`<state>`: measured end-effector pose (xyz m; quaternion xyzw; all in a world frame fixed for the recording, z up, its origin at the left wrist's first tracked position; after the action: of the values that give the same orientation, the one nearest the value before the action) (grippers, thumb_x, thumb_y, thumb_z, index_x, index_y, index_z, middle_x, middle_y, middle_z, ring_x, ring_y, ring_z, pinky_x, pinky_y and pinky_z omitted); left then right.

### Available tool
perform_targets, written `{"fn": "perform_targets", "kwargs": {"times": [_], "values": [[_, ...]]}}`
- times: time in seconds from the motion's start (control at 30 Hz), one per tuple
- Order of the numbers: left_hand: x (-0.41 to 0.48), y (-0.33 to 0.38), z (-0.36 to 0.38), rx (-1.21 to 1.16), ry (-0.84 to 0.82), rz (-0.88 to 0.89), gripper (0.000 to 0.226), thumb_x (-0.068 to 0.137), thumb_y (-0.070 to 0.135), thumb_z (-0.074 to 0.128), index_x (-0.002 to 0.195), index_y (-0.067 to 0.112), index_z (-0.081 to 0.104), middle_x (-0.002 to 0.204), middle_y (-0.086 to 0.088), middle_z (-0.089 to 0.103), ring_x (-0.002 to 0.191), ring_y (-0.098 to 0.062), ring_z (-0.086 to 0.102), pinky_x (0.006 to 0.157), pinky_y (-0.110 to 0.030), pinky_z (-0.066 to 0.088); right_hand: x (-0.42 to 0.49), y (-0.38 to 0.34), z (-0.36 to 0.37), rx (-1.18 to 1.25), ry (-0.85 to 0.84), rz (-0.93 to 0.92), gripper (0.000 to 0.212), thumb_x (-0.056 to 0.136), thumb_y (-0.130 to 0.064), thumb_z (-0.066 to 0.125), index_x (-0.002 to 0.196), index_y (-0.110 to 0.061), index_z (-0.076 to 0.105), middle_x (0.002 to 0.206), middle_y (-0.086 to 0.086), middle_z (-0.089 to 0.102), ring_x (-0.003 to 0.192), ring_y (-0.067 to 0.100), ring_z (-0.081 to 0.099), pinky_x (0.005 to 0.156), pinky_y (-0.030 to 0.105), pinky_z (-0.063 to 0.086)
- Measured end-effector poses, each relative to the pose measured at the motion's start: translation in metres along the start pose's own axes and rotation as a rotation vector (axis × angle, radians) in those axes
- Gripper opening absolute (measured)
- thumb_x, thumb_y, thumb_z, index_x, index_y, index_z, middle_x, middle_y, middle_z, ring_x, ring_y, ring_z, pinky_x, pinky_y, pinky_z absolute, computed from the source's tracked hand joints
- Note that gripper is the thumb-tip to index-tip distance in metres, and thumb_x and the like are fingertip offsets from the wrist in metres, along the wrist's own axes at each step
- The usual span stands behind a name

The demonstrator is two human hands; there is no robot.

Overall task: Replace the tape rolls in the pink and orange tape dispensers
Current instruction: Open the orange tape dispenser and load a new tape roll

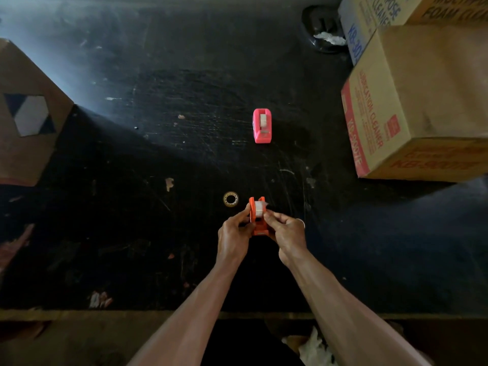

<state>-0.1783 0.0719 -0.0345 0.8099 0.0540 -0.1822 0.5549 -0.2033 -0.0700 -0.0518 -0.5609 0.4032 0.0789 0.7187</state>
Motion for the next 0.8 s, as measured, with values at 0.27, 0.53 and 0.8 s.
{"fn": "perform_targets", "kwargs": {"times": [0.27, 0.53, 0.8], "values": [[0.006, -0.004, -0.003, 0.142, -0.017, -0.016, 0.047, 0.103, 0.011, 0.062, 0.144, 0.032, 0.055, 0.112, 0.009, 0.076, 0.1, 0.0, 0.071, 0.079, -0.007, 0.05, 0.005, 0.001, -0.001, -0.168, 0.056, -0.06, 0.017, 0.095, -0.018, 0.072, 0.11, -0.014, 0.08, 0.101, 0.002, 0.081, 0.097, 0.015, 0.077, 0.097, 0.039, 0.06], [0.015, -0.014, -0.001, 0.25, 0.004, 0.061, 0.071, 0.095, 0.005, 0.068, 0.148, 0.046, 0.045, 0.118, 0.007, 0.063, 0.1, -0.009, 0.069, 0.093, -0.033, 0.061, 0.001, -0.006, 0.001, -0.258, 0.088, -0.141, 0.019, 0.097, -0.014, 0.069, 0.114, -0.016, 0.077, 0.095, -0.008, 0.077, 0.091, 0.008, 0.075, 0.091, 0.032, 0.061], [0.022, -0.018, 0.003, 0.166, -0.045, 0.093, 0.065, 0.097, 0.007, 0.065, 0.137, 0.056, 0.049, 0.127, 0.002, 0.059, 0.104, -0.013, 0.069, 0.093, -0.042, 0.062, -0.013, -0.029, 0.011, -0.342, 0.079, -0.383, 0.01, 0.095, -0.03, 0.072, 0.09, -0.025, 0.08, 0.078, -0.01, 0.078, 0.079, 0.002, 0.075, 0.074, 0.016, 0.059]]}}
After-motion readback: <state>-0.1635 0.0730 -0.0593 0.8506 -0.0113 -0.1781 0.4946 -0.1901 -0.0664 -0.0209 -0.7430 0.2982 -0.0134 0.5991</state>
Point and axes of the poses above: each hand's wrist, its own x-axis towards the middle knuckle, its own z-axis out of the palm, y = z × x, the point moved 5 cm from there along x, towards the middle knuckle
